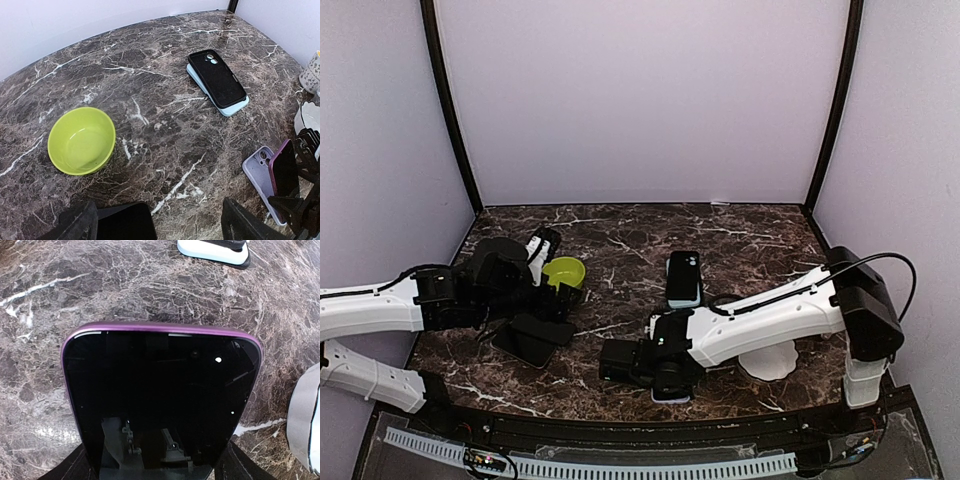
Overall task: Put the phone into the phone case
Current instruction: Install the phone into the phone case.
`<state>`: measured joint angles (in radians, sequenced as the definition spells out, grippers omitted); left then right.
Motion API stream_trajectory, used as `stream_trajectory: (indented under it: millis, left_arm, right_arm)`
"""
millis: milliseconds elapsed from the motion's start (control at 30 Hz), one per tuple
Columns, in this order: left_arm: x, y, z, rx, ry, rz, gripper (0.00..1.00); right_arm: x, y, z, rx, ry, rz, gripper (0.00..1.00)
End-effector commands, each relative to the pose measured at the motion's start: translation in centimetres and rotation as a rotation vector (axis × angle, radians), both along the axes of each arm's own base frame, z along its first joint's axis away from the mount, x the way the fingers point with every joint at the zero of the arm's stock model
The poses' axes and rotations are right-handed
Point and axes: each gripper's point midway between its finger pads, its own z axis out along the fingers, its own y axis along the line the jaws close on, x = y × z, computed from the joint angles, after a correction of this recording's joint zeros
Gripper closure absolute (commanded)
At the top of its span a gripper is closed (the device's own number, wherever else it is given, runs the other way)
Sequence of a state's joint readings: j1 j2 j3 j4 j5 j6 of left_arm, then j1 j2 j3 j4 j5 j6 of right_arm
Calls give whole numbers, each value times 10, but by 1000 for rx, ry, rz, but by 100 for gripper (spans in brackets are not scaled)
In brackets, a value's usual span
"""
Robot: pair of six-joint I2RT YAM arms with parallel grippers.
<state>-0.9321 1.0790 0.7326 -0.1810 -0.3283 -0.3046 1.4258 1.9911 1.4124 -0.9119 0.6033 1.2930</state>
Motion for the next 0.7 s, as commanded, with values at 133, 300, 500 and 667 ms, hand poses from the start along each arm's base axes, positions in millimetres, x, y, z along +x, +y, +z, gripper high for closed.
stream_trajectory:
  millis: [133,300,500,667]
  left_arm:
    - [0,-5,12,-47,-2,-11,13]
    - [0,-7,10,-45,3,-12,13]
    - [1,-7,9,-34,0,-11,13]
    - [2,-5,10,-26,-8,-6,13]
  right_arm:
    - [-6,-11,-5,-16,-9,-48,100]
    - [-9,-18,-7,-43,-10,-69,99]
    - [-5,-28,-12,-62,-46,-103,65]
    - [-2,-35,-18,-59,-53,-126,51]
